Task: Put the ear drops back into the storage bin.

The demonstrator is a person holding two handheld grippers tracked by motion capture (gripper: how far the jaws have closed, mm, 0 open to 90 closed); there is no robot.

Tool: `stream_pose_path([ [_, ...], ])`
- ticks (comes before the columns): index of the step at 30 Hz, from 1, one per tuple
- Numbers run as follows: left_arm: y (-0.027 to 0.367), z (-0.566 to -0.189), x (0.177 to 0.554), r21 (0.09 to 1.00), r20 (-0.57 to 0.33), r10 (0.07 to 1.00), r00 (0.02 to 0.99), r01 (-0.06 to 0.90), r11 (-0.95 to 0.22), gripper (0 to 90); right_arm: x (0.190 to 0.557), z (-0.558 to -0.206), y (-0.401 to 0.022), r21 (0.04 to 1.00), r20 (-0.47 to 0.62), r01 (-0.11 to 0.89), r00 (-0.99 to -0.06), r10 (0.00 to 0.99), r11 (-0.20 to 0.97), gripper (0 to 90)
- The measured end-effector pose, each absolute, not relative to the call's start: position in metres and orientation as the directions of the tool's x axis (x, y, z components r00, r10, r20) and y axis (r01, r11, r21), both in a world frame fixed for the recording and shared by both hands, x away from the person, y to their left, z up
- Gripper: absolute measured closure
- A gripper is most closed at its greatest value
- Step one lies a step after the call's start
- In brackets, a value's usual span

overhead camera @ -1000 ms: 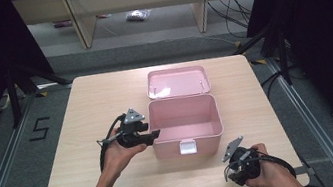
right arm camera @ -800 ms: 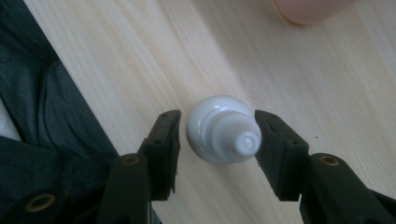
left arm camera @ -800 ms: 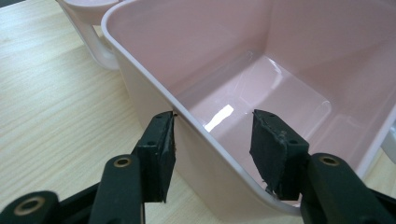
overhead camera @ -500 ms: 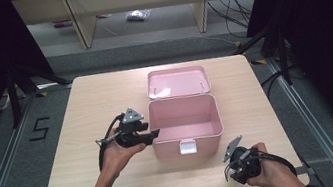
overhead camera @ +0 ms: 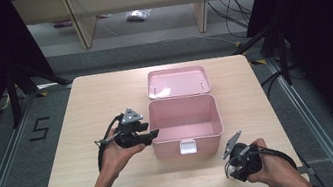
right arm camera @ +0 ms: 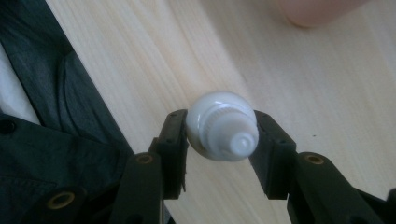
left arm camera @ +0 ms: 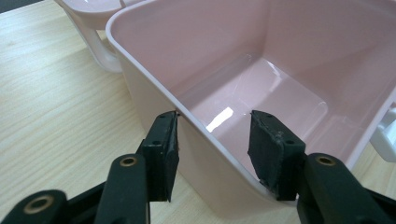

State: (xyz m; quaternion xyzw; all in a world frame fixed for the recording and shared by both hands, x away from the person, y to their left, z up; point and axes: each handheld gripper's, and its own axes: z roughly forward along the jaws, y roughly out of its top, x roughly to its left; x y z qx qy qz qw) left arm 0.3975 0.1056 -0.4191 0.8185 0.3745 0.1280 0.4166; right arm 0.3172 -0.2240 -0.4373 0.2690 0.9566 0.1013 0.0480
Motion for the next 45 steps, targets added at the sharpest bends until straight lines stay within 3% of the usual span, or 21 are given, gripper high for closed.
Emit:
stream_pose_path([
  [45, 0.101, -0.418, 0.393, 0.767, -0.079, 0.718, 0.691, 0.503, -0.400, 50.5, 0.340, -0.349, -0.215, 0.330, 0.008, 0.433, -0.890, 0.456, 0.839, 60.4],
])
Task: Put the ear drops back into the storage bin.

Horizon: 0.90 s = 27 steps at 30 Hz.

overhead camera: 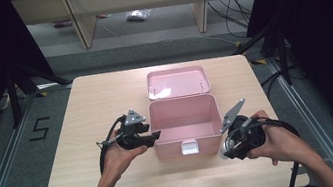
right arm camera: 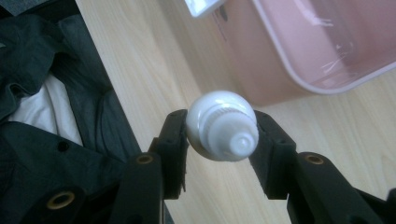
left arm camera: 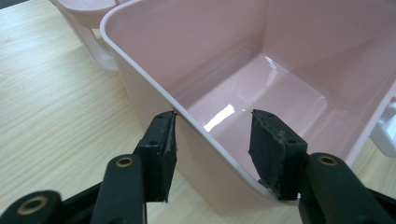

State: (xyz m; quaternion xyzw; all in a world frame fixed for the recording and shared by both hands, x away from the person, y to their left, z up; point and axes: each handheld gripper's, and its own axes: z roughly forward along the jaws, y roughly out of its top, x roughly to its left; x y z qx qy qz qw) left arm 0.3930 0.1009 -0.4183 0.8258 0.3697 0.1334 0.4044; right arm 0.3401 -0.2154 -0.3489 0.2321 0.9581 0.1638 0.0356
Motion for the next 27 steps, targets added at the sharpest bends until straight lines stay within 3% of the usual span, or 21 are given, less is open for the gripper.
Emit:
stream_pose_path([
  [27, 0.101, -0.418, 0.393, 0.765, -0.076, 0.722, 0.687, 0.504, -0.400, 50.5, 0.366, -0.316, -0.198, 0.354, -0.002, 0.416, -0.896, 0.445, 0.838, 60.4],
])
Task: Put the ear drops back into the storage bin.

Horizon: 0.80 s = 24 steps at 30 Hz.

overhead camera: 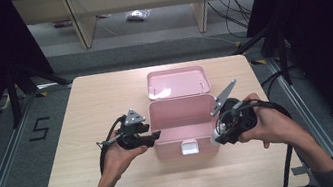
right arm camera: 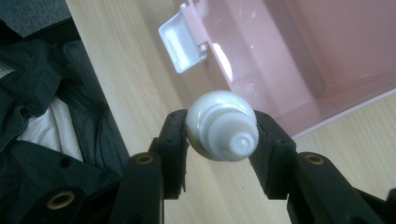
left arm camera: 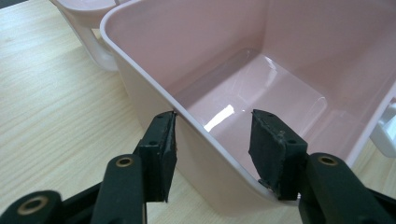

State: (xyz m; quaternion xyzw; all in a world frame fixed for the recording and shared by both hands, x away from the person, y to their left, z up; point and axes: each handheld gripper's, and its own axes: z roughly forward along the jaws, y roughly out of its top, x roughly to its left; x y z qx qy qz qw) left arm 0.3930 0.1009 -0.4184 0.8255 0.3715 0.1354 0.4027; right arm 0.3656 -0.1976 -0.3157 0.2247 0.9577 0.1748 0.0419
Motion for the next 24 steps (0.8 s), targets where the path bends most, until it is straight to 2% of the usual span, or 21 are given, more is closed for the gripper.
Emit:
stream_pose_path([
  [10, 0.100, -0.419, 0.393, 0.769, -0.077, 0.719, 0.691, 0.500, -0.398, 50.5, 0.385, -0.308, -0.193, 0.343, -0.009, 0.441, -0.881, 0.472, 0.829, 60.4],
  [24, 0.101, -0.419, 0.393, 0.766, -0.076, 0.723, 0.687, 0.504, -0.399, 50.4, 0.412, -0.320, -0.181, 0.303, -0.002, 0.470, -0.870, 0.494, 0.829, 60.4],
])
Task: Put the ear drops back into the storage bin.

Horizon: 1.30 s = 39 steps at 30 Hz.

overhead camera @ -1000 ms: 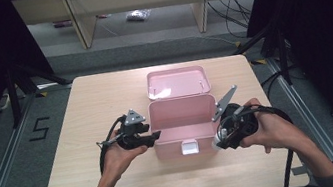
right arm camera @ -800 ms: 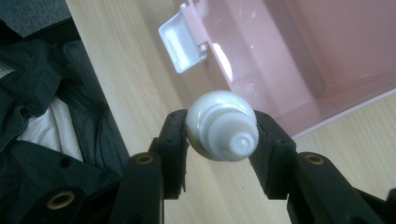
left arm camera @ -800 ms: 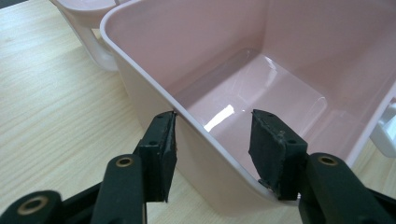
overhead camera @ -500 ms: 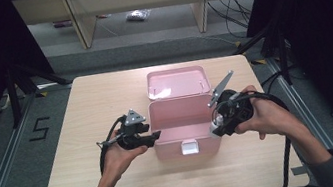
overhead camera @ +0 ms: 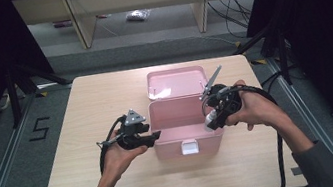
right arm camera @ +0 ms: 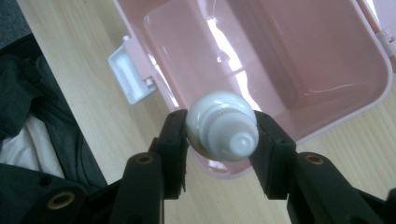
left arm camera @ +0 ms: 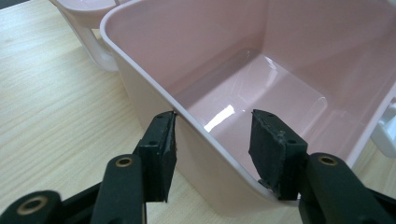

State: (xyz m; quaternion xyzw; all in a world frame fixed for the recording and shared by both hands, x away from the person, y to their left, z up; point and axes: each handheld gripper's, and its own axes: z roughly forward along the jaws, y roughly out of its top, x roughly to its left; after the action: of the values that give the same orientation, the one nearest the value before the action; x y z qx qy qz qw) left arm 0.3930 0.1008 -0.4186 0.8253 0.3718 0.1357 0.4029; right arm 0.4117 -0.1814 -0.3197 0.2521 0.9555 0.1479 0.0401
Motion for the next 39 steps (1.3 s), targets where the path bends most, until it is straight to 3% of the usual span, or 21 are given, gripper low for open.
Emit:
stream_pose_path([
  [39, 0.100, -0.419, 0.394, 0.770, -0.088, 0.714, 0.694, 0.503, -0.394, 50.3, 0.451, -0.374, -0.163, 0.184, 0.018, 0.521, -0.850, 0.527, 0.833, 60.4],
])
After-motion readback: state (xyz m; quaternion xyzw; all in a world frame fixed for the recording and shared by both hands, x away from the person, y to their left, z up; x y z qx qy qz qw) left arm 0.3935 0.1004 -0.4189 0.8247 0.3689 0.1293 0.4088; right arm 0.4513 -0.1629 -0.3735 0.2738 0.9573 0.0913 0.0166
